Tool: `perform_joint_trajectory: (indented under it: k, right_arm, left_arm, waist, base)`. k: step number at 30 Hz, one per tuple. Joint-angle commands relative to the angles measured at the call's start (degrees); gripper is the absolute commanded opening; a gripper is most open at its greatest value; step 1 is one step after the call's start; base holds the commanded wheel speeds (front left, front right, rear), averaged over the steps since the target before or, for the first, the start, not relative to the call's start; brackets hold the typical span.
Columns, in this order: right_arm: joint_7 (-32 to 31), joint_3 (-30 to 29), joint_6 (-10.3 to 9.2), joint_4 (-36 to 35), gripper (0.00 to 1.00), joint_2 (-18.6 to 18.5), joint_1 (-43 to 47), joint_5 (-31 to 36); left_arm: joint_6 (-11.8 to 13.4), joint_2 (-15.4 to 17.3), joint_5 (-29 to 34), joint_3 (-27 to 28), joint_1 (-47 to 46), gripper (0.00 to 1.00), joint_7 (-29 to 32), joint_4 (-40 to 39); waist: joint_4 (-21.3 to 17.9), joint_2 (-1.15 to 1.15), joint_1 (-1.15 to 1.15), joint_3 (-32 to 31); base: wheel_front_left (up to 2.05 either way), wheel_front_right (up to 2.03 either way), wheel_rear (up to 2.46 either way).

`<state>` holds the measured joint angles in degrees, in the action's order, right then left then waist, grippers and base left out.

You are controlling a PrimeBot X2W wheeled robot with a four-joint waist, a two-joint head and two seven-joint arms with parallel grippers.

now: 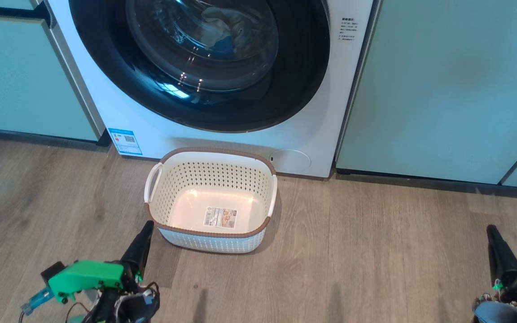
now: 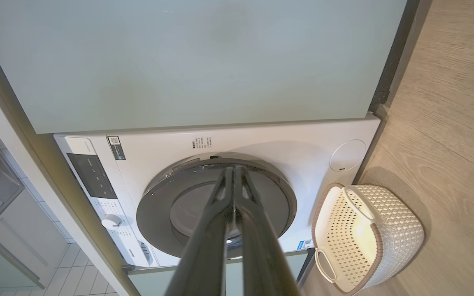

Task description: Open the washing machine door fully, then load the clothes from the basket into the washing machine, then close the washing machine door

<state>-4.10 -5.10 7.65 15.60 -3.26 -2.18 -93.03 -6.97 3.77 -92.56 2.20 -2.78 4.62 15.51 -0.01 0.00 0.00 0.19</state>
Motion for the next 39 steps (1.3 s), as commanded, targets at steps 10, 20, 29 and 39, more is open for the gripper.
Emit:
perform_joint_trajectory:
  k: [10, 20, 29, 39]
  right_arm:
    - [-0.7, 0.7, -0.16, -1.7, 0.00, -1.1, -3.8, -0.9]
    - [-0.9, 0.4, -0.16, -1.7, 0.00, -0.9, -3.8, -0.7]
    - [-1.1, 0.2, -0.16, -1.7, 0.00, -0.8, -3.9, -0.5]
    - [-1.2, 0.0, -0.16, -1.7, 0.00, -0.7, -3.9, -0.3]
  left_arm:
    - [-0.5, 0.2, -0.9, 2.8, -3.3, 0.00, 0.6, -1.5]
    - [-0.5, 0.1, -0.7, 3.0, -3.3, 0.00, 0.8, -1.5]
    - [-0.5, 0.0, -0.6, 3.2, -3.3, 0.00, 0.9, -1.5]
    - [-0.5, -0.1, -0.5, 3.3, -3.3, 0.00, 1.1, -1.5]
  waist:
    - [0.0, 0.00, 0.00, 0.0]
    - [0.0, 0.00, 0.00, 0.0]
    - [0.0, 0.00, 0.00, 0.0]
    - [0.0, 0.00, 0.00, 0.0]
  base:
    - [0.00, 0.00, 0.00]
    - [0.00, 0.00, 0.00]
    - [0.00, 0.00, 0.00]
    - [0.00, 0.00, 0.00]
